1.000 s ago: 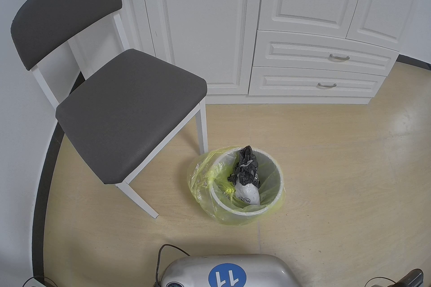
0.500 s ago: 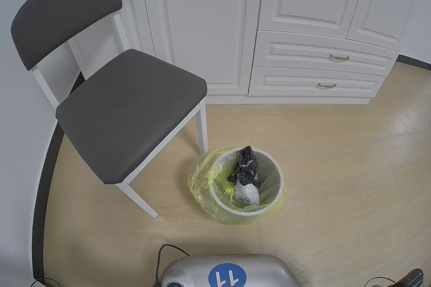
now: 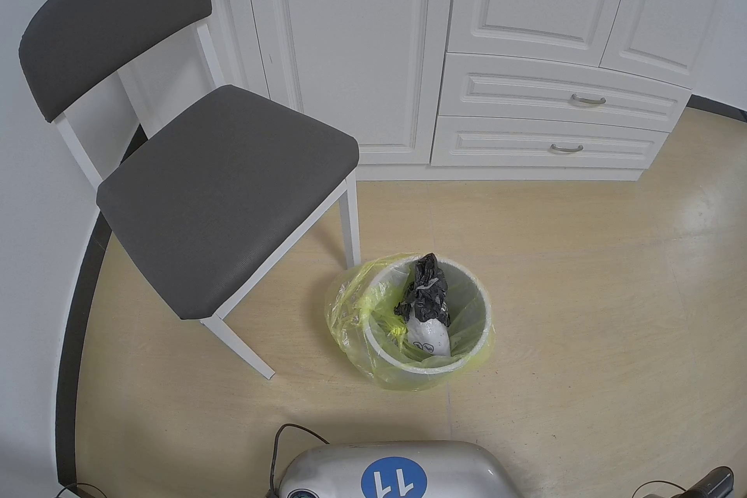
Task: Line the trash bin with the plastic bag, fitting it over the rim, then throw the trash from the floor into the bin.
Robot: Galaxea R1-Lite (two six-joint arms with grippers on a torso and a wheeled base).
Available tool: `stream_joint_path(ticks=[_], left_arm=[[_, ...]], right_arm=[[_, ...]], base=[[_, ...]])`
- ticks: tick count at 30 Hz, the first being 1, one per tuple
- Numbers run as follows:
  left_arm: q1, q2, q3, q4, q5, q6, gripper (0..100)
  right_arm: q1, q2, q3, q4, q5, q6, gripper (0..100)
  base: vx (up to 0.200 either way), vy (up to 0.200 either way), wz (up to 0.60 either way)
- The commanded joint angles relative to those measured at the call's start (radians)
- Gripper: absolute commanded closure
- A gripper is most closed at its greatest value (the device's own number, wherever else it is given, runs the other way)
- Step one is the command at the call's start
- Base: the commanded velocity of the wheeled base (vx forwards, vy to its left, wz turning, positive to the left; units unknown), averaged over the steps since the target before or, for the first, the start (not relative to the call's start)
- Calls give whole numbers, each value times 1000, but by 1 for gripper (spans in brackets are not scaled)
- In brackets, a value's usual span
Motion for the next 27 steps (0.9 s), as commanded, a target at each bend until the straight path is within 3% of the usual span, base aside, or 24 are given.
stream_joint_path(ticks=[1, 13, 27], left_arm=[[0, -13, 244, -244, 0, -13, 0], [0, -13, 429, -308, 6, -67, 0], [0, -13, 615, -368, 6, -48, 0]], right_arm=[[0, -11, 159, -112, -13, -68, 0], [0, -11, 427, -342, -16, -169, 0], [-1, -11, 694, -523, -24, -270, 0]], base=[[0, 0, 0], [0, 0, 0], [0, 0, 0]])
